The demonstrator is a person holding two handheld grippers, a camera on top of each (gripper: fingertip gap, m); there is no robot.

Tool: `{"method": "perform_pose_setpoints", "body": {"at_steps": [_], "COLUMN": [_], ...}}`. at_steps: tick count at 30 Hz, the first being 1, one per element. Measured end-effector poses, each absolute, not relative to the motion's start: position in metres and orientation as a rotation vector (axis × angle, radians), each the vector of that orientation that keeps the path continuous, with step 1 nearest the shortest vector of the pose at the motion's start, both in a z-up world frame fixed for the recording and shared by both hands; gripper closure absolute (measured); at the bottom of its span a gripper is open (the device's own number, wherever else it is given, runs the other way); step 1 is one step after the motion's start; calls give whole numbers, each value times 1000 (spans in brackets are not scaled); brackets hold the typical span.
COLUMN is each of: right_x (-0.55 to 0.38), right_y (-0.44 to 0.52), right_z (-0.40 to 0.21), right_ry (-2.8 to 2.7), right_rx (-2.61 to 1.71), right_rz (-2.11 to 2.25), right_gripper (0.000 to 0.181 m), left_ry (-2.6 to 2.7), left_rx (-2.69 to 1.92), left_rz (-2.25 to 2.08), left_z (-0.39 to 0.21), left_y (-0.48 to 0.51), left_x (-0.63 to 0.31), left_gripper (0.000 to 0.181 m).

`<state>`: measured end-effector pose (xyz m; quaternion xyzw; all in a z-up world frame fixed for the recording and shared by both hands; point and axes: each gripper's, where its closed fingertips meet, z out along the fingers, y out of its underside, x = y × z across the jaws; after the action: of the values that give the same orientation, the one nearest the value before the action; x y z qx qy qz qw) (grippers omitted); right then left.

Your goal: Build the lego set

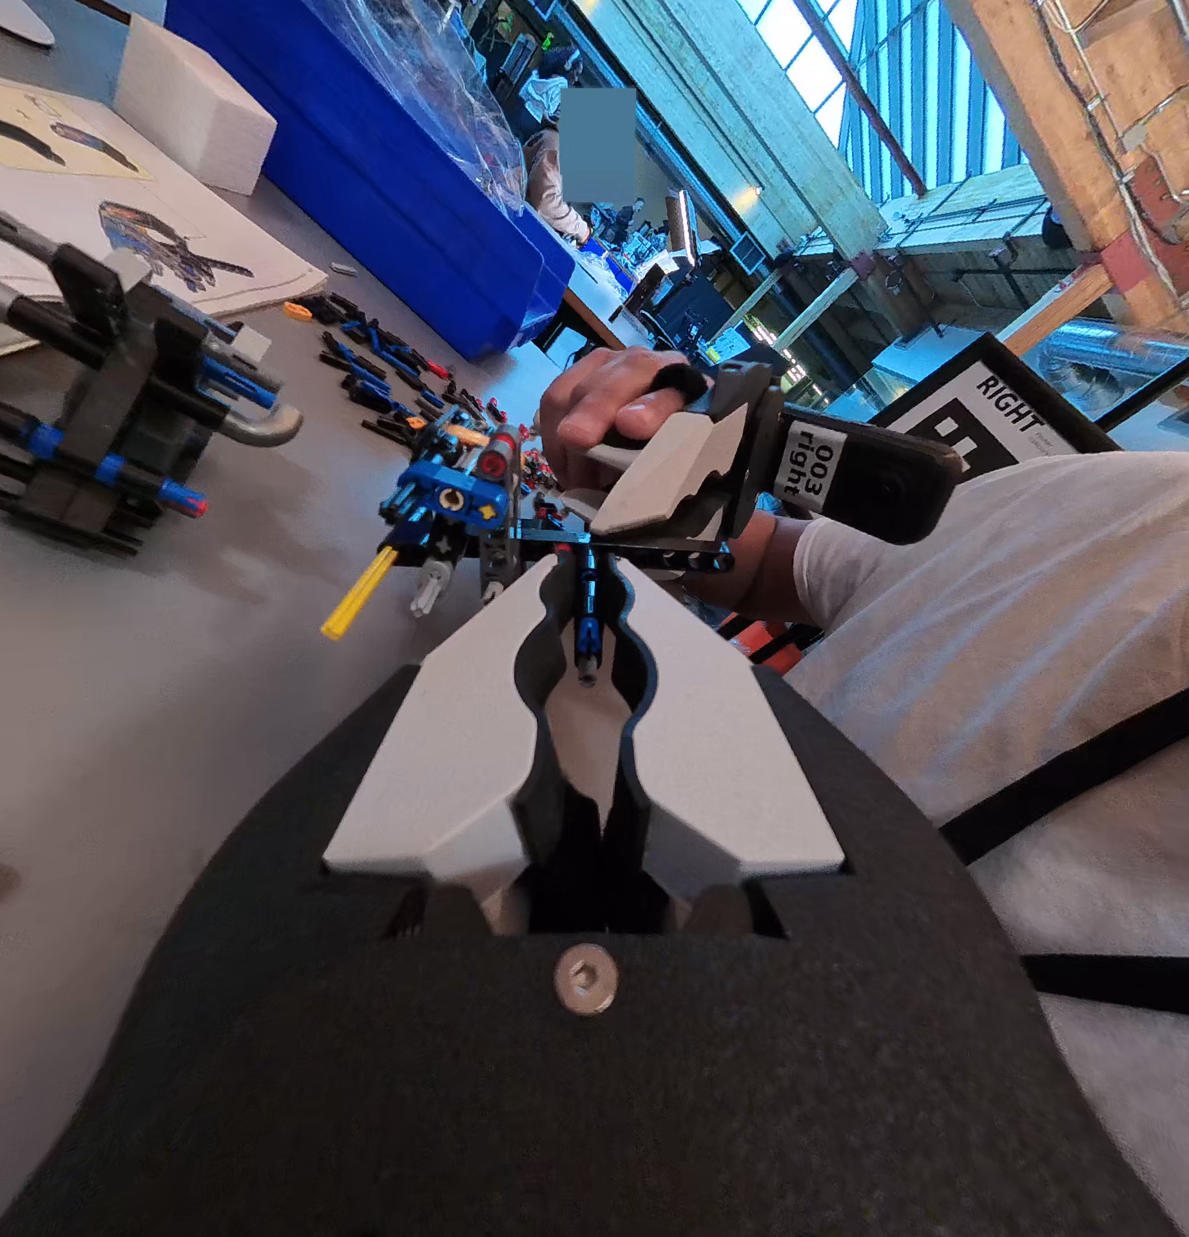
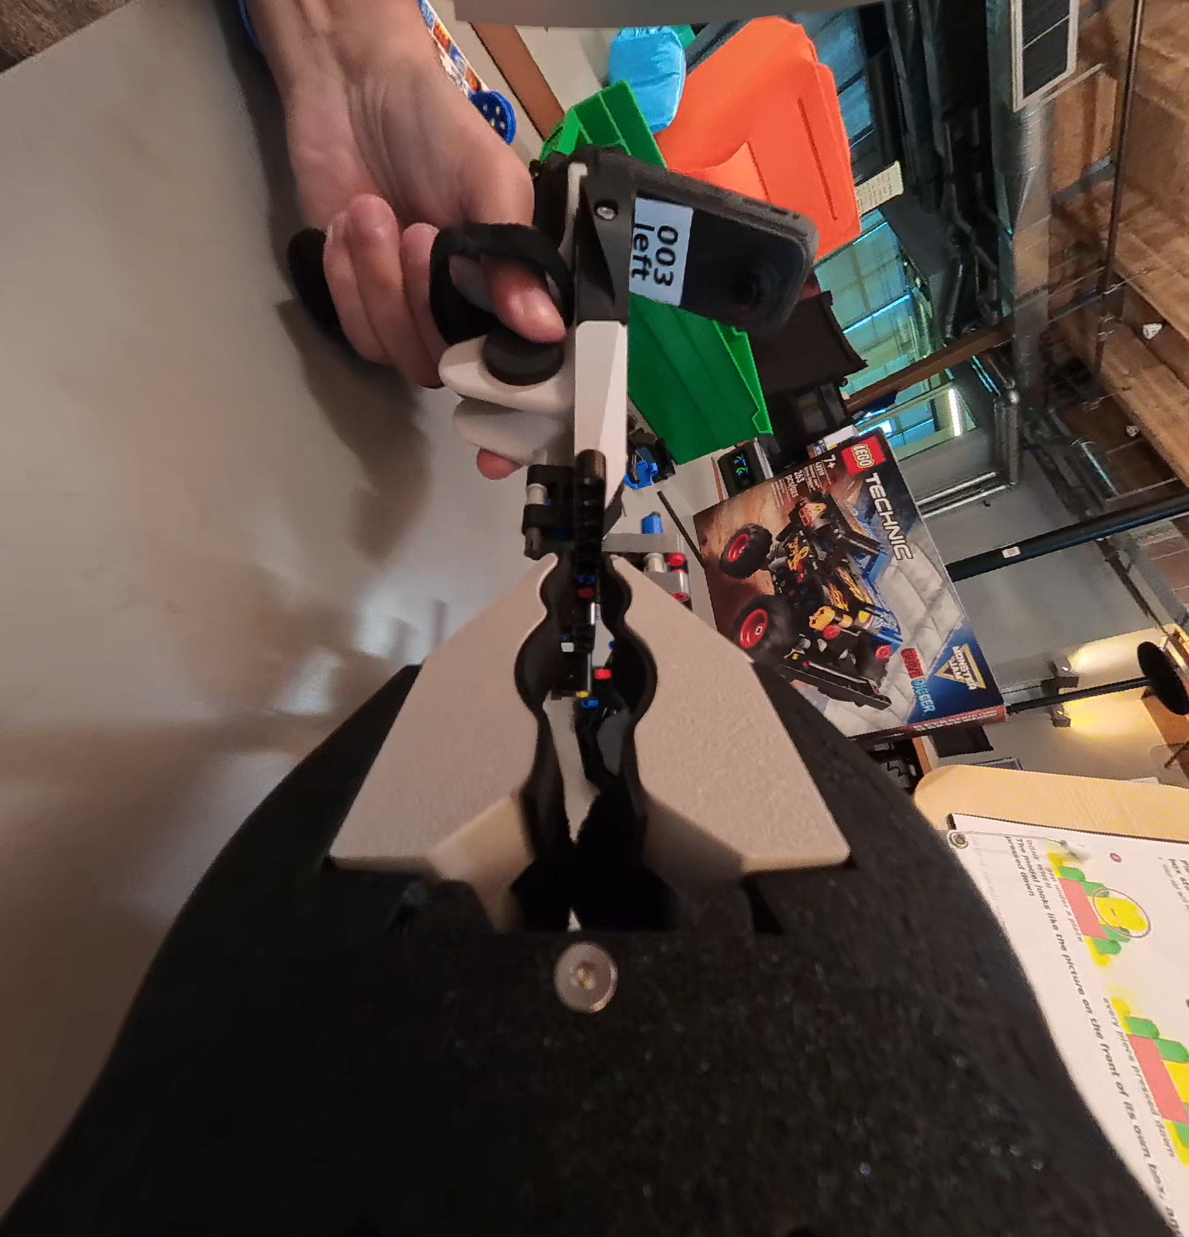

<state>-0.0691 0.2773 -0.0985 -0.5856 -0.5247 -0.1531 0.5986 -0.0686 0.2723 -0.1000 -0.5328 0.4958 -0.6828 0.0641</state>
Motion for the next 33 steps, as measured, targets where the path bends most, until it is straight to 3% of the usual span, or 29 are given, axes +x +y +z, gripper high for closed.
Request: {"method": "perform_pose_setpoints", "body": {"at_steps": [12, 29, 33], "right_x": [-67, -25, -4], "right_y": [281, 273, 262], "right_z": [-102, -93, -81], "right_ry": [-1199, -1174, -1084], "right_rx": [-1343, -1336, -1384], "right_rz": [-526, -428, -206], "right_gripper": [176, 176, 175], "left_ry": [1520, 1599, 1624], "left_rx": [-1566, -1398, -1271], "left_rz": [-1890, -1754, -1644], "left_z": [-104, -94, -88], "left_y": [276, 286, 293], "left_x": [-67, -69, -69], "left_gripper": [176, 161, 161]}}
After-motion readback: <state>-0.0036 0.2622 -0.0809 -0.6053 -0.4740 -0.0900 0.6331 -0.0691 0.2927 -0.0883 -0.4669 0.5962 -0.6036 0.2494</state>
